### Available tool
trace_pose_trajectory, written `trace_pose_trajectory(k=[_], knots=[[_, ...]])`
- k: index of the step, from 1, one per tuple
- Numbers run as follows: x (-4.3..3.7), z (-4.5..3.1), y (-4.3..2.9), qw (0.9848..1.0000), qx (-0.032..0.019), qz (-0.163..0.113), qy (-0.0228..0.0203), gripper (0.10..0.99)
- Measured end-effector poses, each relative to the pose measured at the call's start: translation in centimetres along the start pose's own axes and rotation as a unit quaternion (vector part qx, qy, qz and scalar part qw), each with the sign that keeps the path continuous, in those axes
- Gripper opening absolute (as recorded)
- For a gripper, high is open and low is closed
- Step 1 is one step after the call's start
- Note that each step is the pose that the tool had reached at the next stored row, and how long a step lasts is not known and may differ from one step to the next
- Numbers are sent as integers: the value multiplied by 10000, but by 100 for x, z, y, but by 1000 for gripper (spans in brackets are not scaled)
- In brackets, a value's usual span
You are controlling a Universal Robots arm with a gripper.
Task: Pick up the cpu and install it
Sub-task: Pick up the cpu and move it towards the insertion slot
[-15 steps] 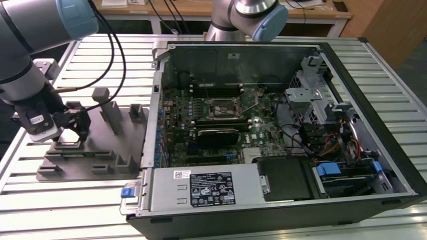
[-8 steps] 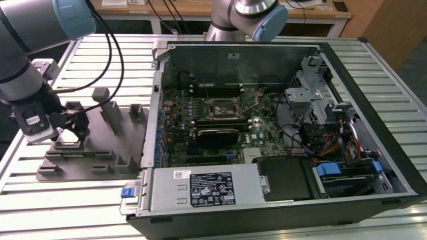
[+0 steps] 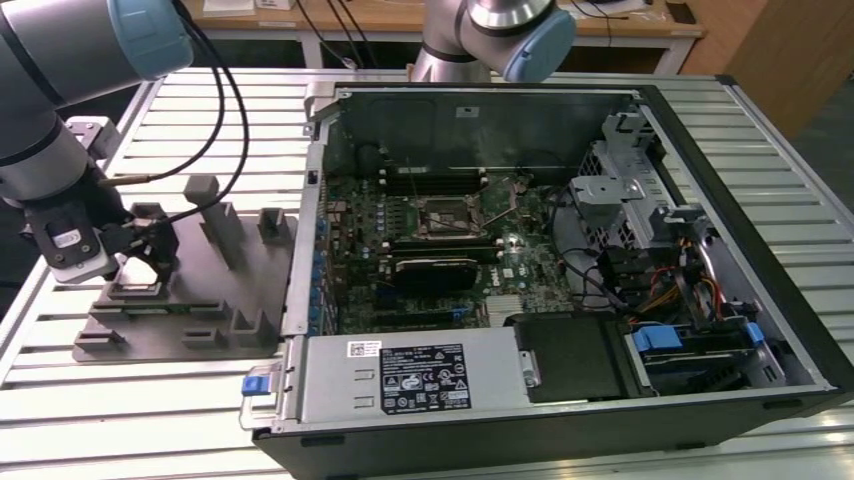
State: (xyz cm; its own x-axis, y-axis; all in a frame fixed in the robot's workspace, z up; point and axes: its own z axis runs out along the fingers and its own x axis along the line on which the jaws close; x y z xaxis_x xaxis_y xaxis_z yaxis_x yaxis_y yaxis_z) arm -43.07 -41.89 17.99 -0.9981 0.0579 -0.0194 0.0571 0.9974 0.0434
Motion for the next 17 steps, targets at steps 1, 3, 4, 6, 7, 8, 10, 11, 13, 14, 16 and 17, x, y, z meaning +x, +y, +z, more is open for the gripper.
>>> trace_pose_trajectory(k=[1,3,4,6,7,8,10,11,13,14,16,17], knots=[[0,0,0,10000,0,0,0,706],[0,0,0,10000,0,1,0,690],[0,0,0,10000,0,1,0,627],[0,0,0,10000,0,1,0,565],[0,0,0,10000,0,1,0,565],[0,0,0,10000,0,2,0,545],[0,0,1,10000,0,2,0,545],[0,0,0,10000,0,2,0,545],[0,0,1,10000,0,2,0,545],[0,-1,1,10000,0,2,0,545],[0,-14,1,10000,0,2,1,545],[0,-22,2,10000,0,3,0,545]])
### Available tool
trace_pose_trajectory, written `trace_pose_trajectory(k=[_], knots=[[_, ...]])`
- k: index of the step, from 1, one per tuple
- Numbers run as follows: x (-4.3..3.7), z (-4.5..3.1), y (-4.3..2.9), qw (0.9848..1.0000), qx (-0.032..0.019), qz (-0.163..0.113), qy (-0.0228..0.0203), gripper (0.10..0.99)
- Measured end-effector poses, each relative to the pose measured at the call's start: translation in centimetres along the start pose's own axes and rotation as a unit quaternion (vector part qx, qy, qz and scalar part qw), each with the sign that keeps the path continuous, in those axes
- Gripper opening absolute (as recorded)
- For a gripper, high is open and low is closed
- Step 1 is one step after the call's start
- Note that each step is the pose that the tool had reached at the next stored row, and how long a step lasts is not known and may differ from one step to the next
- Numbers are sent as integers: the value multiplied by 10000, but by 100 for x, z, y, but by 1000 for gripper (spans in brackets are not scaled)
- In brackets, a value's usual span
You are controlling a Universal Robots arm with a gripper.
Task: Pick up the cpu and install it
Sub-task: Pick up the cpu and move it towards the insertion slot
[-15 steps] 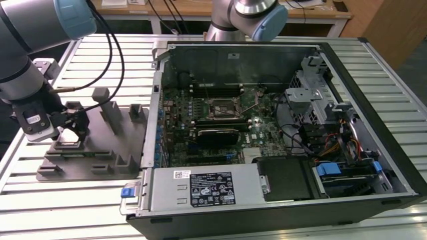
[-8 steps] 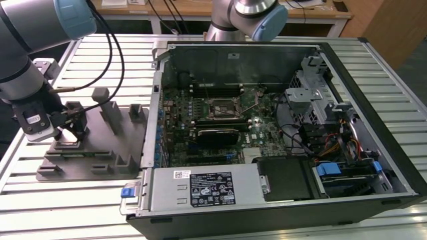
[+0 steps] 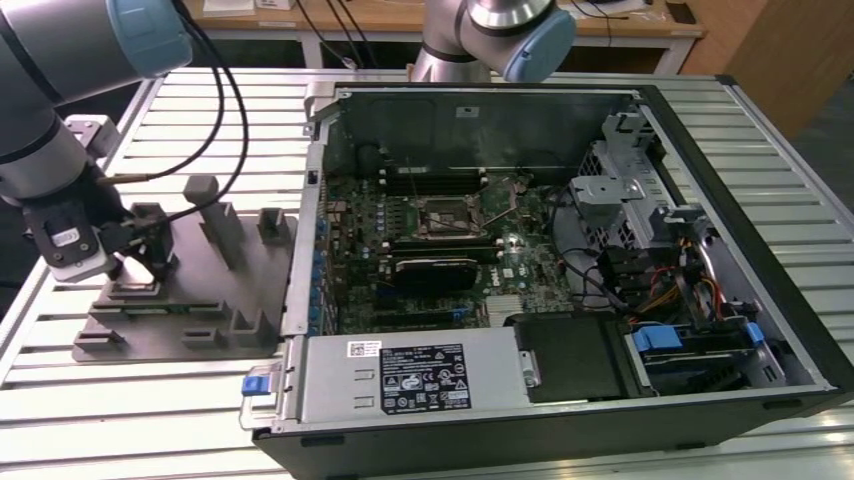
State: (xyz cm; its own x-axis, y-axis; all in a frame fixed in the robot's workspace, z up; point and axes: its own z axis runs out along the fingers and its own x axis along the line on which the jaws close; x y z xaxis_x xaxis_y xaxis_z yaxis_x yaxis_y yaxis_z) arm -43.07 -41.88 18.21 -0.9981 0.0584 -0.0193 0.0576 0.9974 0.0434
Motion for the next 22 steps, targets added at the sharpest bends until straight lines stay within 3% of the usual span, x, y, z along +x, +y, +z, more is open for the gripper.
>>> trace_pose_trajectory(k=[22], knots=[[-5,-237,10,10000,0,0,-1,545]])
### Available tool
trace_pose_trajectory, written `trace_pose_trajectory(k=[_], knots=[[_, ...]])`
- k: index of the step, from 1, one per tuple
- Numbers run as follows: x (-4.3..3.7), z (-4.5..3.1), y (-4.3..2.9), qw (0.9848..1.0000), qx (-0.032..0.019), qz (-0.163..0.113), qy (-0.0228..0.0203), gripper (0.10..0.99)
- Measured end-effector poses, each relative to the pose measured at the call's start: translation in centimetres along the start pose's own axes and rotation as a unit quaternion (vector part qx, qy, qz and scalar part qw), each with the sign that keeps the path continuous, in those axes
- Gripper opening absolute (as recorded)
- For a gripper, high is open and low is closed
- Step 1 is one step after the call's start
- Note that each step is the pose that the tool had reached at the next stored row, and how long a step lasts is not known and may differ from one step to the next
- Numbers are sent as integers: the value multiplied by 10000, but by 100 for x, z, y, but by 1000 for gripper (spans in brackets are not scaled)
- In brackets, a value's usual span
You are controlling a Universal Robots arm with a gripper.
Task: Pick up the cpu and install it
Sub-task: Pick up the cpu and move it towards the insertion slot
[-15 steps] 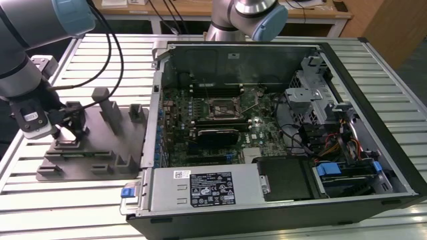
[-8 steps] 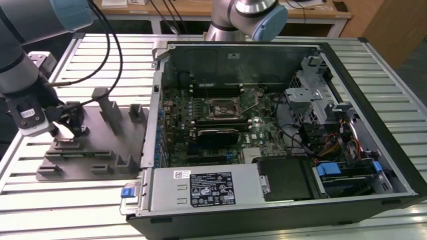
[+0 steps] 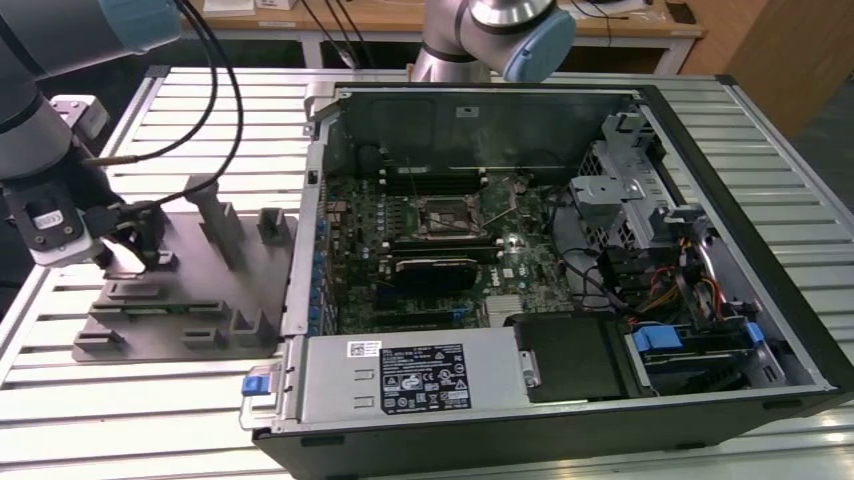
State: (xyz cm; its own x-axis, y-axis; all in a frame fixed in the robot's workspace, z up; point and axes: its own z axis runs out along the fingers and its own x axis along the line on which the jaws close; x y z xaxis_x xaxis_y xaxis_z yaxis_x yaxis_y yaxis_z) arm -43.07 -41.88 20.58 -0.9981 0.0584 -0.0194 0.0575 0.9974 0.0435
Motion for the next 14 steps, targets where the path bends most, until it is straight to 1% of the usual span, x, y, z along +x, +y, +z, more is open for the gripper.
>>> trace_pose_trajectory(k=[14], knots=[[-4,-227,10,10000,0,0,-2,545]])
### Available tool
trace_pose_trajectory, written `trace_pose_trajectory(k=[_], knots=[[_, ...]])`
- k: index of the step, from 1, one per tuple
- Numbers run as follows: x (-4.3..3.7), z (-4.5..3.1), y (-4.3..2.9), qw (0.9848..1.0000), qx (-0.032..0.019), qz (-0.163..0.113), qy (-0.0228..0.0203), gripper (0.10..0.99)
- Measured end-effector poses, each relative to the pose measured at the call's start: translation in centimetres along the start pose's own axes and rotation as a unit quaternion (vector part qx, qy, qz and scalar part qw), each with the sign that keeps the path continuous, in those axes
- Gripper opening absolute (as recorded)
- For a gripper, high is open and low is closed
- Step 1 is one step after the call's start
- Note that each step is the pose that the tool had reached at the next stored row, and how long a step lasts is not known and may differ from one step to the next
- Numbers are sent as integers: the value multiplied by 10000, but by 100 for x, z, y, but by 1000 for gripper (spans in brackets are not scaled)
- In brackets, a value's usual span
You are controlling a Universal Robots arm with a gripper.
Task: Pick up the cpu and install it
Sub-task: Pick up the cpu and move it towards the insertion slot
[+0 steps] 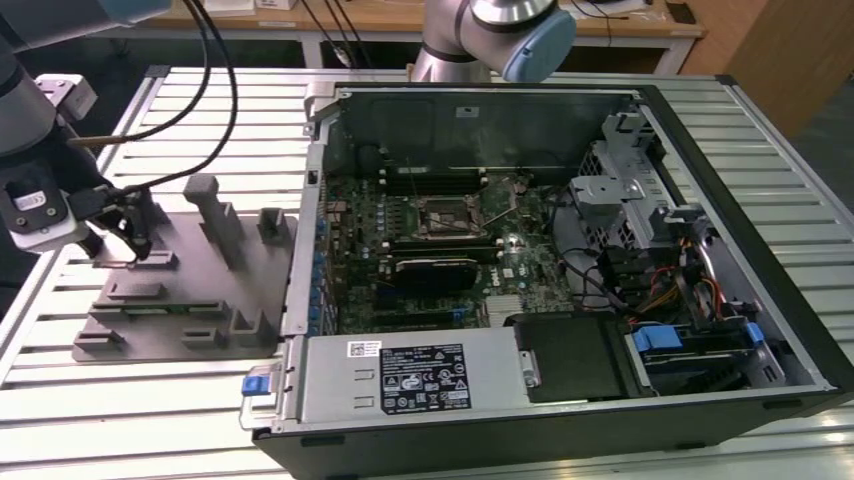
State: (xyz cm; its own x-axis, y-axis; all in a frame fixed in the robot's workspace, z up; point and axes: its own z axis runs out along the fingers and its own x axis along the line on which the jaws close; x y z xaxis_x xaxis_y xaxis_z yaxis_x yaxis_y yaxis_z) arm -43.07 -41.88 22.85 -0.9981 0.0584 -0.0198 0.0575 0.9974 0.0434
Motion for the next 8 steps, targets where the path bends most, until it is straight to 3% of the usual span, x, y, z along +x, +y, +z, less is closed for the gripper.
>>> trace_pose_trajectory(k=[8], knots=[[-3,-151,7,10000,0,0,0,545]])
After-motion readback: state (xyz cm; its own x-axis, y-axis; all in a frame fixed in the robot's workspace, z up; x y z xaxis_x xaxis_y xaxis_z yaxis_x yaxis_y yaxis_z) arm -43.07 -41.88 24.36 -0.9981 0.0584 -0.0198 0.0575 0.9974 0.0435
